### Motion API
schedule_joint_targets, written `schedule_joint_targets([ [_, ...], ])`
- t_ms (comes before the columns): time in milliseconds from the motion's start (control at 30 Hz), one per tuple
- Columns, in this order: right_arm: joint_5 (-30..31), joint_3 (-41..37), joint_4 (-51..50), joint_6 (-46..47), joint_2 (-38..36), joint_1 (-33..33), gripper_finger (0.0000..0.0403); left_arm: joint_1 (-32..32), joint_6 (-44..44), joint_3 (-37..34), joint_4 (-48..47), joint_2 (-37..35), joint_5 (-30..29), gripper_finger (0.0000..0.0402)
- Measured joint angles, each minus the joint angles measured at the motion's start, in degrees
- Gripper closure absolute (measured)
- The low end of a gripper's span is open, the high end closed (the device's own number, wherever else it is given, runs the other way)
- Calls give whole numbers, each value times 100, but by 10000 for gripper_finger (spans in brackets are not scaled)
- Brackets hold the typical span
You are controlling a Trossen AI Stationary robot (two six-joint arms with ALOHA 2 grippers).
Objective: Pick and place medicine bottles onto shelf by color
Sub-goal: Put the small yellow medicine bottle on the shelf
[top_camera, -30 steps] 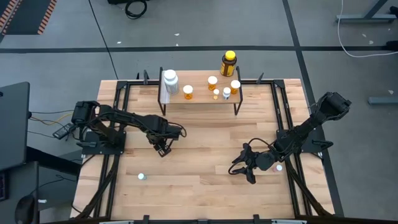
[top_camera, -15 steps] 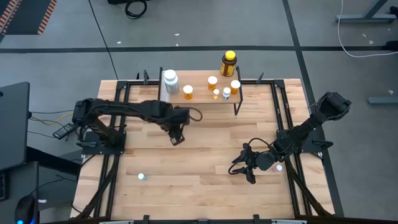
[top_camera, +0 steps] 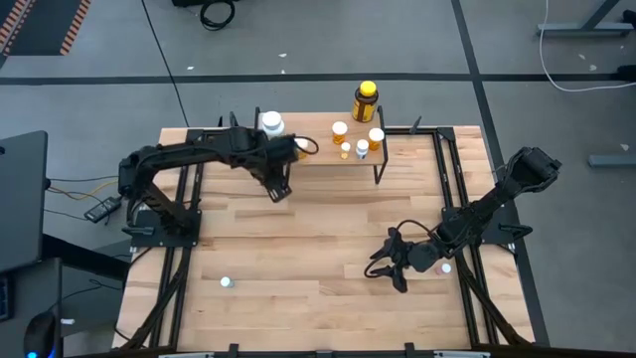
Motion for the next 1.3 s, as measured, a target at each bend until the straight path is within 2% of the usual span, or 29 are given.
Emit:
schedule_joint_targets([
  [300,-62,-1,0,-130,0,-362,189,445,628,721,-249,99,-2,271],
  [533,-130,-1,-2,-132,0,-653,189,543,1062,2047,-1509,1120,-118,271],
  [733,-161,-1,-13,66,0,-672,189,549,1497,3012,-1679,1820,-153,271],
  [1000,-287,-1,-31,84,0,-654,189,644,1837,3118,-1691,2141,-121,271],
  [1300,-252,-1,0,233,0,-668,189,762,2015,3057,-1697,2155,-234,271],
])
